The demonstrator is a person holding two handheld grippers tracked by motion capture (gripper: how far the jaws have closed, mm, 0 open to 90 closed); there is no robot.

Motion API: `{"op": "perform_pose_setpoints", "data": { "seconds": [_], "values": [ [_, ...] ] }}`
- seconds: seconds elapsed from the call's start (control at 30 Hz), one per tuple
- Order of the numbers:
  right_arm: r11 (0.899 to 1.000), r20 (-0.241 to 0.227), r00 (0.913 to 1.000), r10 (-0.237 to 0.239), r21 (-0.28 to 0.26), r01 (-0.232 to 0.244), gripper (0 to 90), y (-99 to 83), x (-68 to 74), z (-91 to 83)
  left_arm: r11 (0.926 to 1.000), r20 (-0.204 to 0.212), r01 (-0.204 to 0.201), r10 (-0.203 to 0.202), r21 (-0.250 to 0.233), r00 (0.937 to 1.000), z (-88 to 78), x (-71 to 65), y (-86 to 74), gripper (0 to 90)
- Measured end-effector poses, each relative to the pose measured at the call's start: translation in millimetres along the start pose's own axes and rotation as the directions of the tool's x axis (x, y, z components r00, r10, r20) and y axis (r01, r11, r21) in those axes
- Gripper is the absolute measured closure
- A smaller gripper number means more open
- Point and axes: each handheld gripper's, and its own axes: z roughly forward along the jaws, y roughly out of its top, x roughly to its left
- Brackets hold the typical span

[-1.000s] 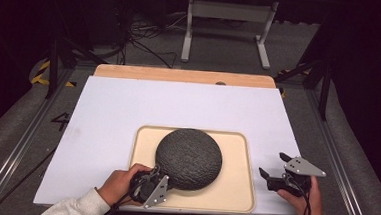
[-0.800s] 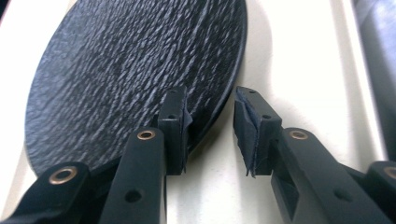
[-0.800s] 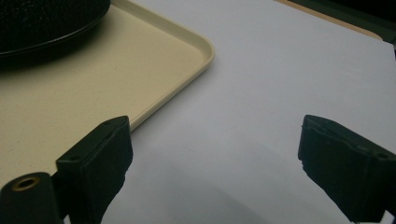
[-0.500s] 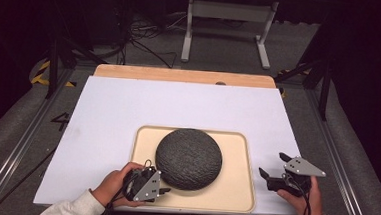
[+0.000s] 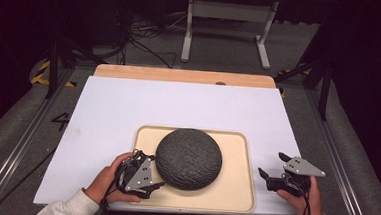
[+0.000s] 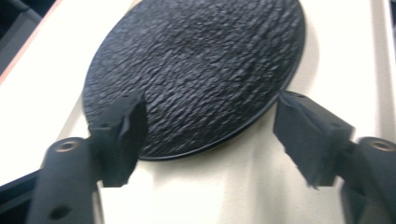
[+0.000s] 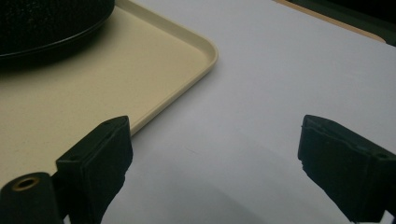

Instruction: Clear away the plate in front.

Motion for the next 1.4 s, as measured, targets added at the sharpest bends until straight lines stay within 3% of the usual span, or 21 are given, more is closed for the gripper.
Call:
{"op": "perform_pose_setpoints", "data": {
  "seconds": [0.17,0.27,0.37,0.67,0.97,1.03,1.3,1.4],
  "values": [
    [1.0,-0.002,1.0,-0.001,0.0,0.001,10.7,0.3,0.6,-0.2,0.9983,-0.017,0.057,-0.058,-0.014,0.9982,-4.9,8.8,-4.9,14.6],
    [1.0,-0.002,1.0,0.0,-0.002,0.0,10.5,0.2,0.3,-0.4,0.9945,-0.039,0.102,-0.103,-0.022,0.9939,-6.1,13.9,-8.2,7.3],
    [1.0,-0.002,1.0,0.001,-0.005,-0.001,10.4,0.3,0.0,-0.7,0.9912,-0.03,0.128,-0.129,-0.033,0.9911,-7.0,18.1,-12.3,7.4],
    [1.0,-0.01,0.9999,-0.006,-0.007,0.006,10.3,0.2,1.3,-0.1,0.9917,-0.057,0.128,-0.129,-0.012,0.9901,-11.1,28.7,-24.7,7.6],
    [1.0,-0.012,0.9999,-0.012,-0.007,0.012,10.3,-0.1,2.2,-0.5,0.9839,-0.075,0.177,-0.176,0.019,0.9816,-13.7,42.6,-43.0,7.6],
    [1.0,-0.013,0.9998,-0.012,-0.006,0.012,10.3,-0.2,2.3,-0.4,0.9831,-0.109,0.179,-0.174,0.039,0.9788,-16.3,45.1,-45.3,7.0],
    [1.0,-0.02,0.9997,-0.016,0.0,0.016,10.3,-0.1,3.8,1.9,0.9791,-0.13,0.201,-0.195,0.034,0.9722,-23.2,53.3,-57.4,6.7],
    [1.0,-0.023,0.9996,-0.017,0.003,0.017,10.3,0.1,4.8,2.7,0.9728,-0.134,0.23,-0.224,0.031,0.9653,-26.1,57.3,-66.3,6.7]
  ]
}}
